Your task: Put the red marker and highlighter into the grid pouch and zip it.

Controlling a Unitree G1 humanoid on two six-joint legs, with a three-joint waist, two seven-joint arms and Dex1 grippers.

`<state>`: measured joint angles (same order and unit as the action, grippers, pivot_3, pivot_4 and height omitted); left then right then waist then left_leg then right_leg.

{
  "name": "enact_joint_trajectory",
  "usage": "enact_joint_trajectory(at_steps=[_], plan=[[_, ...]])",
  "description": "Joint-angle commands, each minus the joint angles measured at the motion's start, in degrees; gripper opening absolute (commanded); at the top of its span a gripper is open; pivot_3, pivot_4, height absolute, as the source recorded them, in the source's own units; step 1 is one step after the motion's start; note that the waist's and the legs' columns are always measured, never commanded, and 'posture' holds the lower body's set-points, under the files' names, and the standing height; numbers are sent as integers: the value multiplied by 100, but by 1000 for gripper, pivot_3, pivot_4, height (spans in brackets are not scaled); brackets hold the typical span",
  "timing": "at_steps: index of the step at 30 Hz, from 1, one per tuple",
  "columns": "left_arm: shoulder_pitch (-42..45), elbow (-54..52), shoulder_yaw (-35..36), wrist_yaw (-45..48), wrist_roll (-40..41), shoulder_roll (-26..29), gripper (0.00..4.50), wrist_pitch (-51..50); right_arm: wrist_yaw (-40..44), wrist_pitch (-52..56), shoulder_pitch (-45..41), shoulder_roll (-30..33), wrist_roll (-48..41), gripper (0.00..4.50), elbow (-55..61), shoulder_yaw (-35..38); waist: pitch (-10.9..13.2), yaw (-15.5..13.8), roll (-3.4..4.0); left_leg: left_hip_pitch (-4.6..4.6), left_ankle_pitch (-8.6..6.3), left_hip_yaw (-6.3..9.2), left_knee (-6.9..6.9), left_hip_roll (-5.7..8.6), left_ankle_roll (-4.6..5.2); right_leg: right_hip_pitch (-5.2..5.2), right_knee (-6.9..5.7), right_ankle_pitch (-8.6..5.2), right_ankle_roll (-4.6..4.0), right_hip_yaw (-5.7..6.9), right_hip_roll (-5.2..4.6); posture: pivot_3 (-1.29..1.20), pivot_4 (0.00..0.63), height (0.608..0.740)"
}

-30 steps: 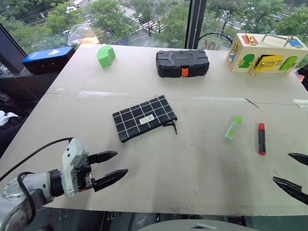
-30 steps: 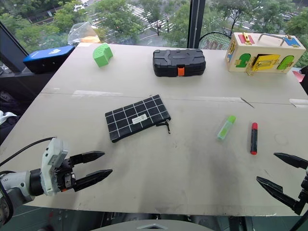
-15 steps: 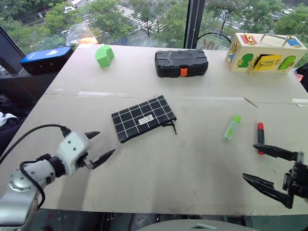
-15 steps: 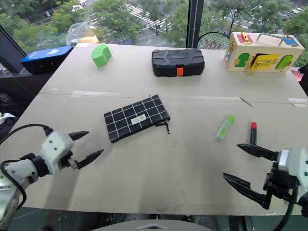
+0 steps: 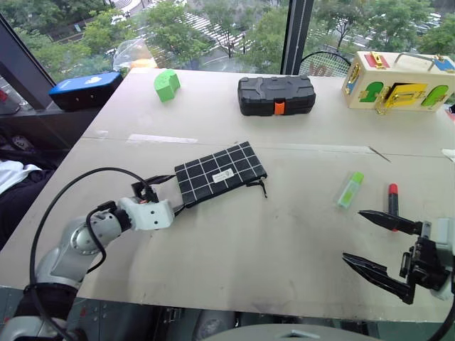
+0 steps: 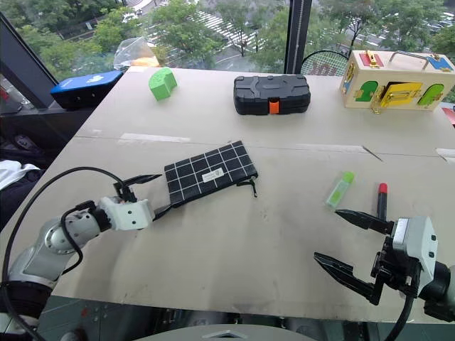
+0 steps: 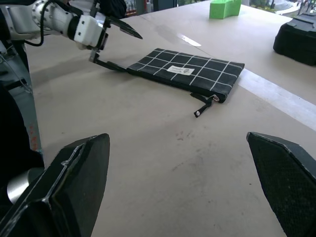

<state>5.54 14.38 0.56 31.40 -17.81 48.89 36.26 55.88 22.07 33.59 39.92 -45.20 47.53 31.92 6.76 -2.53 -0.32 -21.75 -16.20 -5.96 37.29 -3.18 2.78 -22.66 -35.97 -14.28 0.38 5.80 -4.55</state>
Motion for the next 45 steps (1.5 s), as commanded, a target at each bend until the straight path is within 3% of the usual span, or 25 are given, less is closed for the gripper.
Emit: enact_joint_trajectory(at_steps=[1, 9, 12, 15, 21, 26, 31, 34, 38, 45], plan=[[255, 424, -369, -139, -345, -115, 4379, 92, -66, -103, 68, -49, -96, 4500, 245, 24, -7, -4, 2, 0, 0, 0, 2, 0, 0, 0, -1, 0, 0, 2, 0, 0, 150, 740], [686, 520, -860, -84, -241, -468, 4379, 373, -296, -99, 74, -95, -55, 4500, 415, -128, -26, -14, -16, -5, 1, -1, 14, 4, 6, 8, -1, 12, 25, 8, 4, 0, 150, 740], [531, 34, -884, 72, 21, -627, 3660, 80, -390, -102, 88, -83, -56, 4500, 467, -96, -27, 7, -20, -7, 0, -1, 15, 5, 8, 7, 0, 12, 27, 7, 6, 0, 150, 740], [165, -727, -866, 259, 299, -759, 2151, -472, -463, -111, 142, -102, -32, 4500, 509, -82, -21, 35, -39, -11, -2, -3, 14, 5, 11, 8, 0, 12, 30, 4, 10, 0, 150, 740], [-122, -1434, -838, 233, 185, -965, 11, -1335, -804, -58, -24, -114, 169, 4500, 535, -338, -16, 38, -44, -8, -2, -5, 14, 1, 10, 8, 0, 10, 33, -5, 24, 0, 150, 740], [99, -1227, -723, 232, 347, -925, 11, -1284, -1877, 547, -742, -96, 228, 4500, 566, -885, -15, 38, -45, -2, -2, -7, 19, 1, 10, 7, -1, 8, 37, -15, 37, 0, 150, 740], [363, -1133, -546, 550, 1077, -838, 11, -881, -3121, 1919, -2440, 13, 208, 4500, 292, -2062, -1, 80, -62, -6, -1, -8, 24, -2, 9, 3, -9, 13, 28, -18, 33, 0, 150, 740], [421, -1251, -549, 847, 1496, -804, 11, -737, -3703, 2901, -3631, -385, -163, 4500, -553, -2574, 4, 150, -83, -10, -1, -6, 24, -4, 8, 0, -12, 14, 24, -15, 32, 0, 150, 740], [501, -1300, -633, 1069, 1683, -833, 11, -572, -4103, 3559, -4750, -972, -119, 4500, -1634, -2933, 7, 179, -80, -16, 13, -7, 23, 0, -16, 1, -13, 14, 26, -9, 40, 0, 150, 740], [439, -1485, -648, 1229, 1840, -867, 11, -546, -4172, 3783, -5630, -1374, 332, 4500, -2836, -3120, 9, 183, -76, -18, 14, -23, 25, 1, -16, -3, -20, 15, 30, -9, 46, 0, 150, 740]])
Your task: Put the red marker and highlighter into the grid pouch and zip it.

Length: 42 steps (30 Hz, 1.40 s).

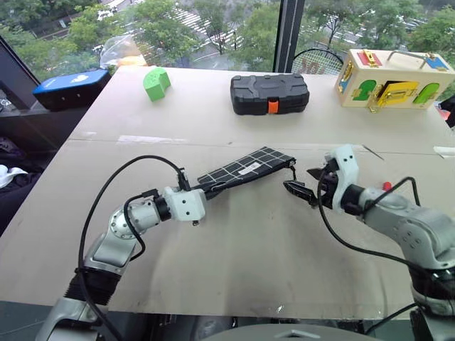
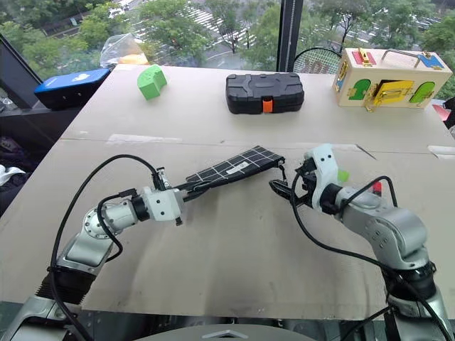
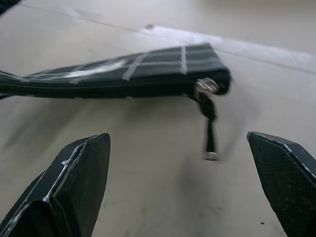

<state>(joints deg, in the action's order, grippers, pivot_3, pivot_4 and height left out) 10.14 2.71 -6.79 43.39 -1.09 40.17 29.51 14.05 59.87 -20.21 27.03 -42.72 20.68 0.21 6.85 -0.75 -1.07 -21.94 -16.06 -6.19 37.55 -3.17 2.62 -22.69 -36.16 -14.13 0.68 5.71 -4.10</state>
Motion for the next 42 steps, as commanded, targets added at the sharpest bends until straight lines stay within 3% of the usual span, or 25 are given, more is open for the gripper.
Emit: enact_joint_trajectory(at_steps=[1, 7, 10, 14, 16, 18, 33, 42], plan=[[-30, -340, 87, 44, 177, 6, 11, 128, 47, 1, -297, -105, 136, 4500, -215, 28, 1, 6, 1, 4, 0, -2, 0, 0, 0, 0, -5, 0, 0, -2, 0, 0, 150, 740], [-83, -397, 85, 100, 205, 1, 11, 124, 247, -128, -532, -266, 410, 4500, -536, -103, 1, 18, 2, 9, 0, -3, 0, -2, 0, -1, -19, 0, 1, -5, -2, 0, 150, 740], [-57, -394, 82, 135, 219, -8, 0, 166, 319, -208, -688, -363, 535, 3744, -697, -118, 1, 29, 2, 11, 0, -6, 0, -2, 0, -4, -25, 0, 1, -7, -2, 0, 150, 740], [-40, -391, 97, 161, 236, -6, 0, 173, 463, -242, -719, -381, 625, 1754, -751, -104, 1, 39, 1, 11, 0, -10, 0, -2, -1, -9, -33, 0, 2, -10, -3, 0, 150, 740], [-38, -382, 104, 156, 234, -2, 0, 183, 537, -237, -692, -363, 638, 1139, -709, -95, 1, 42, 1, 11, 1, -10, 0, -2, -1, -9, -32, 0, 2, -10, -3, 0, 150, 740], [-35, -358, 99, 159, 220, 5, 0, 212, 600, -220, -650, -347, 641, 65, -640, -61, 1, 51, 1, 11, 0, -12, 0, -2, -1, -9, -32, 0, 2, -12, -4, 0, 150, 740], [444, 261, -37, 80, -216, -46, 0, 472, 1464, 318, -302, 320, 163, 65, 231, -91, 1, 101, 1, 12, -5, -10, 0, -2, 7, -9, -32, 0, 2, -10, -4, 0, 150, 740], [527, 147, 99, -35, 10, -231, 0, 340, 1305, 337, -308, 313, 349, 65, -69, 48, 1, 120, 1, 12, -1, -10, 0, -3, 1, -9, -33, 0, 2, -10, -5, 0, 150, 740]])
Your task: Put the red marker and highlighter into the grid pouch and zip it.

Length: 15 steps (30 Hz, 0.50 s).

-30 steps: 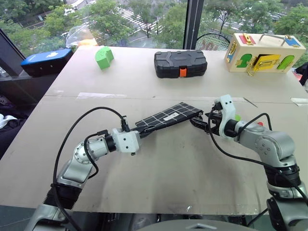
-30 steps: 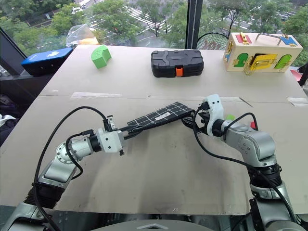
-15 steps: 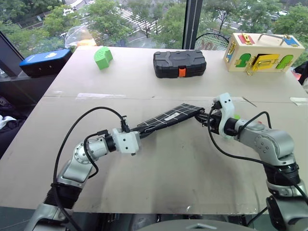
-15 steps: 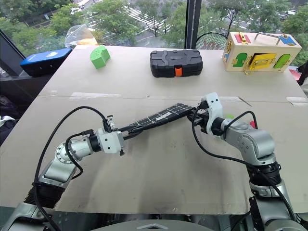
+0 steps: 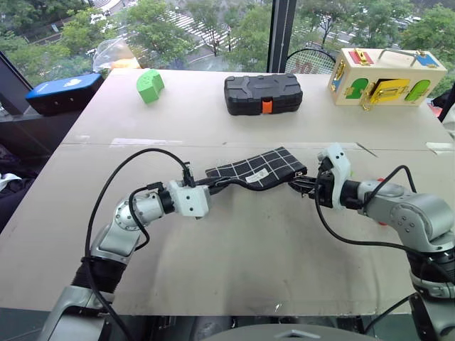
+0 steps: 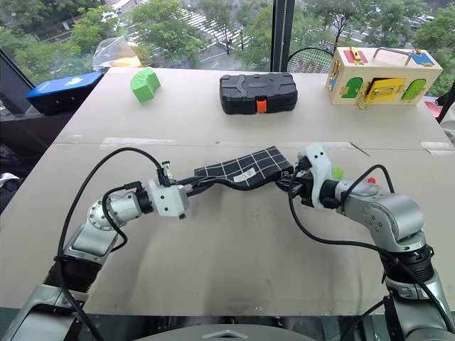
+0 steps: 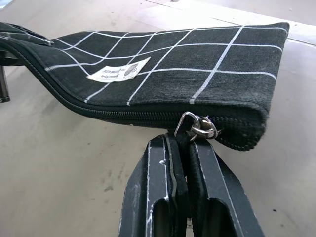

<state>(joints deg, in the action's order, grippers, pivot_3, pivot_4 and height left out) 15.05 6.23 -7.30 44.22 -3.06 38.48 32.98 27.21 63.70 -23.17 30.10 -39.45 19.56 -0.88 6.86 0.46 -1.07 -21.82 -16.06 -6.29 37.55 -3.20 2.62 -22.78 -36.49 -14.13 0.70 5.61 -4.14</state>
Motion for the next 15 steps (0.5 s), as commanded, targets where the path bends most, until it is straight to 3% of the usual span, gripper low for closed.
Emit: enact_joint_trajectory(at_steps=[1, 15], plan=[[23, -242, 166, -134, 255, -90, 0, -15, -24, -47, -8, -4, 40, 65, 25, 144, 0, -1, 0, 0, 0, 0, 0, 0, 0, 0, 0, 0, 0, 0, 0, 0, 150, 740], [6, -383, 247, -456, 153, -185, 0, -165, -256, 376, -6, -409, -221, 65, 123, 498, 0, 10, 0, 0, 0, 1, 0, 0, 0, 0, -1, 0, 0, 0, 0, 0, 150, 740]])
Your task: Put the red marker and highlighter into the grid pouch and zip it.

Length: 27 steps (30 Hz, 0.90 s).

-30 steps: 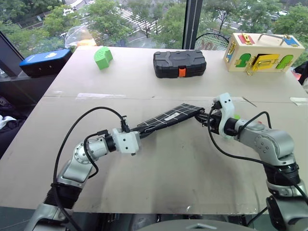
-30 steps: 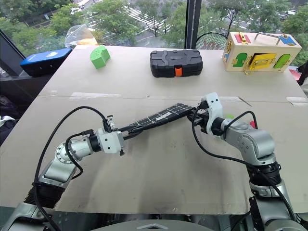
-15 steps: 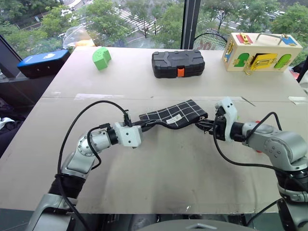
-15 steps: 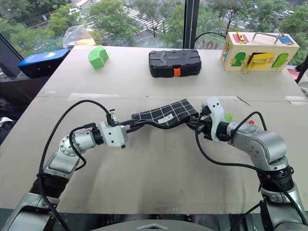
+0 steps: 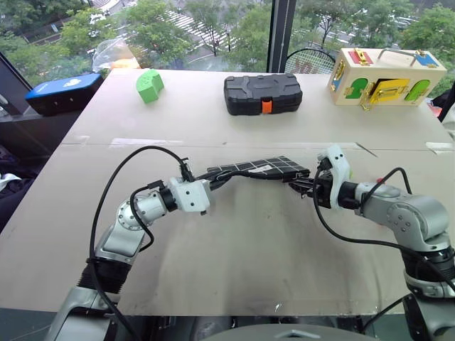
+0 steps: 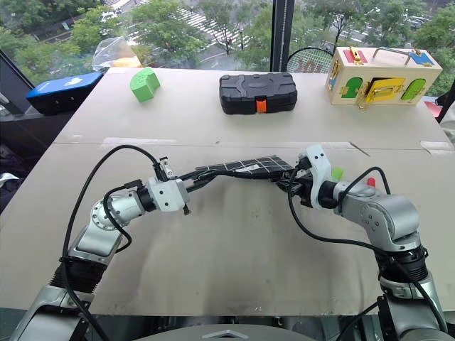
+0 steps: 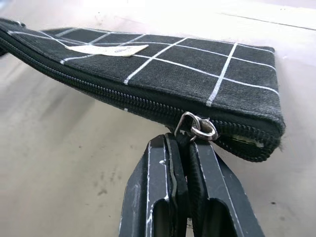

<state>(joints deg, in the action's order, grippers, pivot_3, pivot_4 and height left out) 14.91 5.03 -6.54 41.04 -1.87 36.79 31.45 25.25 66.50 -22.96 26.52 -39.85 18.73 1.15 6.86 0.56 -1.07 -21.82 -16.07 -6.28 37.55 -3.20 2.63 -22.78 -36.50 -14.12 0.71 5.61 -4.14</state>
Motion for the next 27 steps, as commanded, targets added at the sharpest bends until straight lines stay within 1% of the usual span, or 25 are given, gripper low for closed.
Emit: enact_joint_trajectory(at_steps=[1, 5, 9, 21, 27], plan=[[14, -271, 169, -152, 30, -16, 0, -18, -91, 127, -18, -73, -203, 65, 214, 334, 0, 0, 0, 0, -1, 0, 0, 0, 1, 0, 0, 0, 0, 0, 0, 0, 150, 740], [-16, -313, 77, -173, -25, -60, 0, -43, -253, 331, -66, -350, -392, 65, 331, 377, 0, 4, 0, 0, -1, 0, 0, 0, 1, 0, 0, 0, 0, 0, 0, 0, 150, 740], [-30, -355, -6, -139, -24, -99, 0, -32, -380, 452, -134, -657, -420, 65, 406, 207, 1, 9, 1, 0, 0, 1, 0, -1, 0, 0, -2, 0, 0, 0, 0, 0, 150, 740], [14, -277, -121, -92, -100, -154, 0, -21, -521, 690, -478, -1248, -516, 65, 349, 38, 0, 18, 1, 0, 0, 1, 0, -1, -1, -1, -2, 0, 0, 0, 1, 0, 150, 740], [103, -196, -203, -108, -227, -274, 0, -67, -399, 777, -721, -1359, -504, 65, 242, -171, 0, 12, 1, -1, 0, 2, 0, 0, 0, -1, -1, 0, 0, 1, 0, 0, 150, 740]])
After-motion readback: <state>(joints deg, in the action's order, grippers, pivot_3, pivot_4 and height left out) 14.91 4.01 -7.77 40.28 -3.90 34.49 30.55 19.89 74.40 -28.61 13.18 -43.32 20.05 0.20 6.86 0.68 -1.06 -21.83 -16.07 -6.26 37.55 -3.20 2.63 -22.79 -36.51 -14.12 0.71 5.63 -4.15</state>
